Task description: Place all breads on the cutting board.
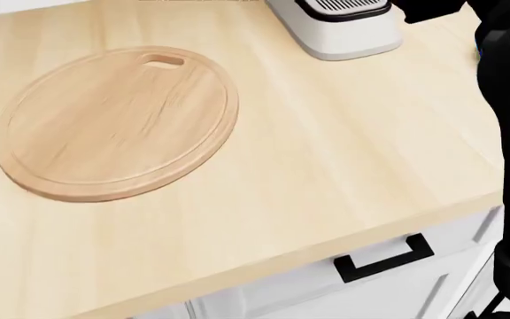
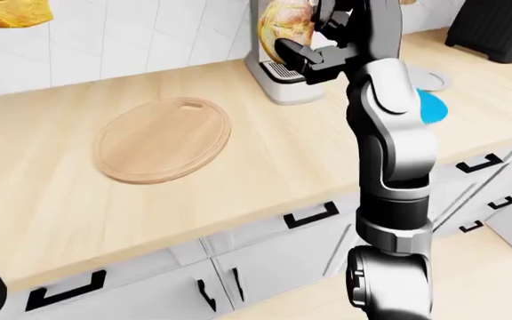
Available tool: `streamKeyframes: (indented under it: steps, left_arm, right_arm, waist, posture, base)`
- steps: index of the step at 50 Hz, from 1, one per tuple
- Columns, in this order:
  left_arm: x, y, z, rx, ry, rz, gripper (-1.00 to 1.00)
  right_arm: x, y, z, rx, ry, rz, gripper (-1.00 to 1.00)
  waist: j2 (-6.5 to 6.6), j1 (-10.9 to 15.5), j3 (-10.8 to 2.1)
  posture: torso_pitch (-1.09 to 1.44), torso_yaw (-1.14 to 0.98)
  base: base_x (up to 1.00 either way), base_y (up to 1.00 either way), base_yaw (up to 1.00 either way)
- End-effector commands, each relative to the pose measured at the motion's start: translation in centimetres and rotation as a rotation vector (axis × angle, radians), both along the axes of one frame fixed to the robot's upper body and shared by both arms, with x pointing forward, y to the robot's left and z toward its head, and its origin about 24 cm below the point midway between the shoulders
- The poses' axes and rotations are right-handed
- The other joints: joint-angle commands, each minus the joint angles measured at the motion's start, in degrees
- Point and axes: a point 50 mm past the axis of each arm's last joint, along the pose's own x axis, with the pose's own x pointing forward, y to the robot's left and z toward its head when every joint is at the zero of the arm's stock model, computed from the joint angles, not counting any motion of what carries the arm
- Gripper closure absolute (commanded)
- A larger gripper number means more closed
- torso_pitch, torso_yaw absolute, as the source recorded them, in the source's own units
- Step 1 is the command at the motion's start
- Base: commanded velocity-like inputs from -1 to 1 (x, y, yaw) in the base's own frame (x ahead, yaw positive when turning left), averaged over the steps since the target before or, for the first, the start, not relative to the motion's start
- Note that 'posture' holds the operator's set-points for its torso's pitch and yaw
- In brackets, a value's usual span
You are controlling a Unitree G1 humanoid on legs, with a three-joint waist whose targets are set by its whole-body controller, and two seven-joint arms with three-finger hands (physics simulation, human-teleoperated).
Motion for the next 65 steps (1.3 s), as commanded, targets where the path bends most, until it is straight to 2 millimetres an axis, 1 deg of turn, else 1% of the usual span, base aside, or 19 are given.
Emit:
streamKeyframes:
  steps: [1,3,9,15,25,28,29,30,31,39,42,48,50,53,59,61,62,63,65]
  left_arm:
    - [-1.39,-0.03,1.45,0.001,-0.122,0.008,1.00]
    - [-1.42,-0.02,1.43,0.000,-0.122,0.009,1.00]
    - [-1.31,-0.12,1.30,0.001,-0.117,0.007,1.00]
    - [-1.45,-0.08,1.34,0.002,-0.119,0.008,1.00]
    - [-1.33,-0.26,1.39,0.007,-0.121,0.005,1.00]
    - [-1.49,-0.22,1.50,0.006,-0.124,0.007,1.00]
    - [-1.55,-0.22,1.53,0.006,-0.125,0.008,1.00]
    - [-1.58,-0.21,1.56,0.006,-0.126,0.008,1.00]
    - [-1.56,-0.22,1.55,0.006,-0.126,0.008,1.00]
    - [-1.33,-0.29,1.40,0.007,-0.120,0.005,1.00]
    - [-1.29,-0.33,1.39,0.008,-0.119,0.004,1.00]
    - [-1.15,-0.35,1.32,0.007,-0.116,0.001,1.00]
    - [-1.19,-0.28,1.34,0.007,-0.118,0.002,1.00]
    - [-1.17,-0.41,1.33,0.009,-0.115,-0.002,1.00]
    - [-1.11,-0.55,1.34,0.014,-0.115,-0.005,1.00]
    - [-1.14,-0.55,1.37,0.014,-0.116,-0.004,1.00]
    - [-1.14,-0.55,1.36,0.014,-0.115,-0.004,1.00]
    - [-1.15,-0.57,1.36,0.015,-0.115,-0.004,1.00]
    - [-1.18,-0.60,1.37,0.015,-0.115,-0.005,1.00]
  right_arm:
    - [-1.28,-0.57,2.59,0.012,-0.126,-0.017,1.00]
    - [-1.33,-0.60,2.61,0.022,-0.128,-0.015,1.00]
    - [-1.07,-0.62,2.27,0.006,-0.119,-0.039,1.00]
    - [-0.97,-0.82,2.23,0.018,-0.108,-0.044,1.00]
    - [-1.16,-1.01,2.47,0.023,-0.116,-0.048,1.00]
    - [-1.20,-0.99,2.51,0.023,-0.117,-0.045,1.00]
    - [-1.18,-0.96,2.49,0.023,-0.116,-0.045,1.00]
    - [-1.19,-0.92,2.49,0.022,-0.116,-0.043,1.00]
    - [-1.22,-0.87,2.54,0.023,-0.116,-0.043,1.00]
    - [-1.07,-0.77,2.39,0.024,-0.112,-0.041,1.00]
    - [-0.99,-0.77,2.31,0.023,-0.112,-0.041,1.00]
    - [-0.91,-0.69,2.30,0.018,-0.111,-0.041,1.00]
    - [-0.93,-0.68,2.32,0.016,-0.111,-0.042,1.00]
    - [-1.02,-0.72,2.36,0.013,-0.113,-0.043,1.00]
    - [-0.98,-0.61,2.37,0.008,-0.115,-0.042,1.00]
    - [-1.01,-0.58,2.39,0.006,-0.114,-0.041,1.00]
    - [-1.08,-0.59,2.43,0.004,-0.117,-0.044,1.00]
    - [-1.05,-0.60,2.39,0.004,-0.116,-0.045,1.00]
    - [-0.96,-0.46,2.23,0.007,-0.109,-0.024,1.00]
  waist:
    - [-0.24,-0.5,-2.14]
    - [-0.96,-0.5,-0.59]
    - [-2.63,-0.4,0.33]
    - [-6.36,0.6,-2.37]
    - [-2.95,0.7,-1.58]
    - [0.24,0.2,-2.31]
    - [1.87,-0.1,-3.84]
    - [0.26,0.6,-2.18]
    - [1.22,0.2,-1.98]
    - [-3.61,0.4,-1.32]
    - [-7.97,0.4,-2.20]
    - [-5.21,0.4,-1.74]
    - [-6.08,0.9,-2.53]
    - [-5.15,0.8,-2.66]
    - [-0.59,-0.3,-2.13]
    - [3.54,-0.6,-3.03]
    - [0.45,-0.4,-2.45]
    - [1.36,-0.6,-2.23]
    - [0.52,-0.3,-1.35]
  posture:
    - [0.00,0.00]
    - [0.00,0.00]
    - [0.00,0.00]
    - [0.00,0.00]
    - [0.00,0.00]
    - [0.00,0.00]
    - [0.00,0.00]
    - [0.00,0.00]
    - [0.00,0.00]
    - [0.00,0.00]
    - [0.00,0.00]
    - [0.00,0.00]
    - [0.00,0.00]
    - [0.00,0.00]
    - [0.00,0.00]
    - [0.00,0.00]
    - [0.00,0.00]
    - [0.00,0.00]
    - [0.00,0.00]
  base:
    - [0.00,0.17,0.00]
    - [0.00,0.00,0.00]
    - [0.00,0.00,0.00]
    - [0.00,0.00,0.25]
    - [0.00,0.00,0.44]
    - [0.00,0.00,0.45]
    - [0.00,0.00,0.45]
    - [0.00,0.00,0.45]
    - [0.00,0.00,0.45]
    - [0.00,0.00,0.44]
    - [0.00,0.00,0.45]
    - [0.00,0.06,0.36]
    - [0.00,0.31,0.00]
    - [0.00,0.31,0.00]
    - [0.00,0.31,0.00]
    - [0.00,0.32,0.00]
    - [0.00,0.30,0.00]
    - [0.00,0.24,0.00]
    - [0.00,0.00,0.00]
